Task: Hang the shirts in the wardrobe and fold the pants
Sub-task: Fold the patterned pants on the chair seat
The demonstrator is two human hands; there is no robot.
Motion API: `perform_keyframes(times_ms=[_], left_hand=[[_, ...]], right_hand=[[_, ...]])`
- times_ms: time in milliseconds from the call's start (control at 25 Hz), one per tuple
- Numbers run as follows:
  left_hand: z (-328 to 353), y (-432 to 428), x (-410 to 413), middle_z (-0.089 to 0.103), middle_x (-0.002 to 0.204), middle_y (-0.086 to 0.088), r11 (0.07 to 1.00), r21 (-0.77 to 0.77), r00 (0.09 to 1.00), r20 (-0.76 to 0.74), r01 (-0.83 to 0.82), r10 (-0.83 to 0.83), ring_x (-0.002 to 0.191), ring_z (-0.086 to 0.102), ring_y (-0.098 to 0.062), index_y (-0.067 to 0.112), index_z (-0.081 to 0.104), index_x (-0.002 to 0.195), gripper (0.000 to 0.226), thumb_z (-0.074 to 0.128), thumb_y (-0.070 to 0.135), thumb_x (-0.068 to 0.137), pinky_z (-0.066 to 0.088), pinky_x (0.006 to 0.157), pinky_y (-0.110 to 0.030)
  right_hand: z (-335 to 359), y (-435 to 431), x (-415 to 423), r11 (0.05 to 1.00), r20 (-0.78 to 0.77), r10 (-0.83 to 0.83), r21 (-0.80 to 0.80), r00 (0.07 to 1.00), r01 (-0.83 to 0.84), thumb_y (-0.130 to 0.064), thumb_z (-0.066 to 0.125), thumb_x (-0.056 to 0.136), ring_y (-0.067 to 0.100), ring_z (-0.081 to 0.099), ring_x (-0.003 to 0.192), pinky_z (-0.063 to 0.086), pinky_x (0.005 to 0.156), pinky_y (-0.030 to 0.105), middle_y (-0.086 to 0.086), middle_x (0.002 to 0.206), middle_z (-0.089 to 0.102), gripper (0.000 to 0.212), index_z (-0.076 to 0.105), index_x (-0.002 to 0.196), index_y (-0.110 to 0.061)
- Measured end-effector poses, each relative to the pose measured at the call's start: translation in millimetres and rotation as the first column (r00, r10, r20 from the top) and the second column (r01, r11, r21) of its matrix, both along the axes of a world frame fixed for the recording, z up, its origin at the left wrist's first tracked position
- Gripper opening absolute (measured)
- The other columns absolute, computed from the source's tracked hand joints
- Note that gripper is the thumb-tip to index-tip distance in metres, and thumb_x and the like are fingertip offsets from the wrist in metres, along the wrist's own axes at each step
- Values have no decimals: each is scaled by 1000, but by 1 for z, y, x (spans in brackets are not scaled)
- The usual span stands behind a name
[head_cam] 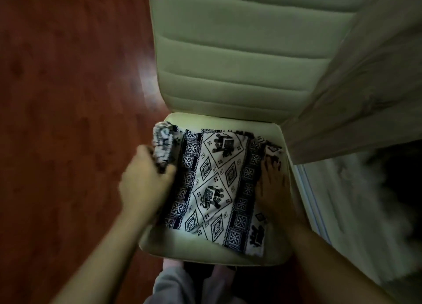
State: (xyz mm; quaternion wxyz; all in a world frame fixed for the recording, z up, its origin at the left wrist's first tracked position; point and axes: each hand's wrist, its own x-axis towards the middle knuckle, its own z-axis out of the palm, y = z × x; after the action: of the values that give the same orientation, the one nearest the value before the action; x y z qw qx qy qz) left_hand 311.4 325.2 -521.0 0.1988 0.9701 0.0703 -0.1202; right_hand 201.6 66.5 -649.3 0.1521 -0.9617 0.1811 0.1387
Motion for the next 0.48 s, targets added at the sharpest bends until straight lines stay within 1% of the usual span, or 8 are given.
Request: perform_keyframes(times_ms=[80,120,200,240,280,320,400,480], left_hand=[[-23,-44,-31,55,115,-8,998,-53,998,48,46,-43,106,52,-25,13,41,126,51,61,34,84,44,83,-33],[-42,-59,-42,50,120,-8,995,-48,996,18,92,-91,109,47,-22,11,34,135,57,56,34,87,41,85,-28],[-78,-79,-59,34,140,-16,983,20,975,-132,182,-178,122,37,-25,10,10,148,72,40,45,93,36,96,-34],[-94,-84,-66,15,154,-17,968,63,952,-209,243,-225,134,27,-30,11,-5,149,78,30,53,93,29,106,-41],[-106,-87,-72,-10,158,-12,948,91,928,-255,304,-273,143,13,-30,12,-17,145,82,21,60,91,16,113,-46],[-114,-89,-76,-27,152,-7,930,99,906,-284,353,-313,146,1,-29,13,-25,140,83,15,65,89,3,115,-47],[-116,-91,-75,-35,146,-4,921,72,888,-304,383,-345,146,-7,-27,13,-27,139,84,8,68,86,-7,113,-47],[-104,-85,-68,-22,156,-3,929,59,909,-237,366,-344,144,0,-27,18,-10,148,83,0,69,84,2,115,-48]], right_hand=[[-10,-4,-4,999,-34,46,1,998,-46,-44,-1,82,12,-10,140,4,115,45,5,158,0,73,4,149,-13],[-15,-3,-5,999,-47,50,15,998,-50,-45,-2,81,11,-13,139,2,115,45,3,157,-6,75,1,148,-14],[-20,-1,-6,998,-55,43,44,998,-41,-45,-2,78,11,-18,138,-3,115,43,-2,152,-17,77,-2,148,-15],[-21,0,-6,998,-57,44,51,997,-41,-45,-2,77,11,-19,138,-6,114,42,-3,149,-20,77,-4,148,-15],[-22,0,-7,998,-62,45,47,997,-43,-45,-2,77,12,-21,138,-8,112,40,-3,148,-22,77,-5,148,-16],[-24,0,-7,998,-68,46,36,997,-43,-45,-2,77,12,-22,138,-9,112,40,-3,148,-23,77,-7,147,-16],[-26,-1,-6,999,-82,43,26,996,-41,-46,-3,76,13,-22,137,-7,114,43,-2,148,-24,77,-10,146,-17],[-26,-2,-5,998,-87,45,44,995,-41,-47,-3,76,14,-23,137,-4,116,46,-1,149,-25,75,-15,144,-18]])
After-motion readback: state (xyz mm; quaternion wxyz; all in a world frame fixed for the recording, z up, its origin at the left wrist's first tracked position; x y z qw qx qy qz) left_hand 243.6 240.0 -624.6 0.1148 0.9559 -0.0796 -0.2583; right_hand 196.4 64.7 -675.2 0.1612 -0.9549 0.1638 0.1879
